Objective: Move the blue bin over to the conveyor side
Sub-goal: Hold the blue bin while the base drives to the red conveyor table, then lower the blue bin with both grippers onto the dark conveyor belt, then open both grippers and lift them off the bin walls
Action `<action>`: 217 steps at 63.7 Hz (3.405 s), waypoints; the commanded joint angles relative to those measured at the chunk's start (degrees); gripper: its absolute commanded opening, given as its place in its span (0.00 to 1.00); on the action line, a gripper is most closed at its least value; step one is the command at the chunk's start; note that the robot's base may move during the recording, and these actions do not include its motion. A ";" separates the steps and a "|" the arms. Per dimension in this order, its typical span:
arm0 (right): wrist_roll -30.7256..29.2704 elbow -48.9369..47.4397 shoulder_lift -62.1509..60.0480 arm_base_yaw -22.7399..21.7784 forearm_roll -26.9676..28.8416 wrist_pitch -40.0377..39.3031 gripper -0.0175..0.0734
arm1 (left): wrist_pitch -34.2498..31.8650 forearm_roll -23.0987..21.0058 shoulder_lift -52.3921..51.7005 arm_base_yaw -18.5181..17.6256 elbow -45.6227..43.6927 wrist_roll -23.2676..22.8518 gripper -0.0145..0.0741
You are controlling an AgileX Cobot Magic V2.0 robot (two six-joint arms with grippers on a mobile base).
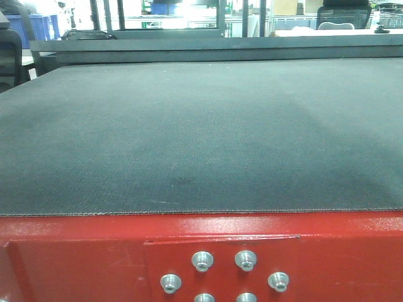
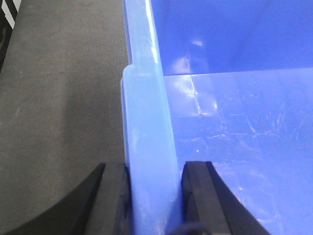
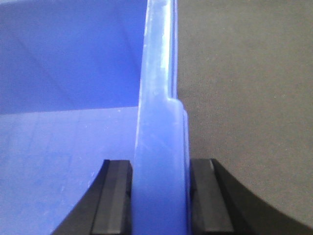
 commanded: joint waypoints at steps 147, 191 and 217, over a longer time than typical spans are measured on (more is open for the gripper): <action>-0.77 27.12 13.69 -0.14 -4.41 -31.99 0.11 | -46.68 0.00 12.97 0.17 32.04 0.43 0.15; -0.77 27.12 16.30 -0.79 -5.73 -32.60 0.74 | -46.68 3.48 13.09 0.17 32.04 0.43 0.75; -0.77 25.41 13.72 -2.29 -5.73 -30.43 0.76 | -45.19 3.61 12.41 0.17 28.93 0.43 0.75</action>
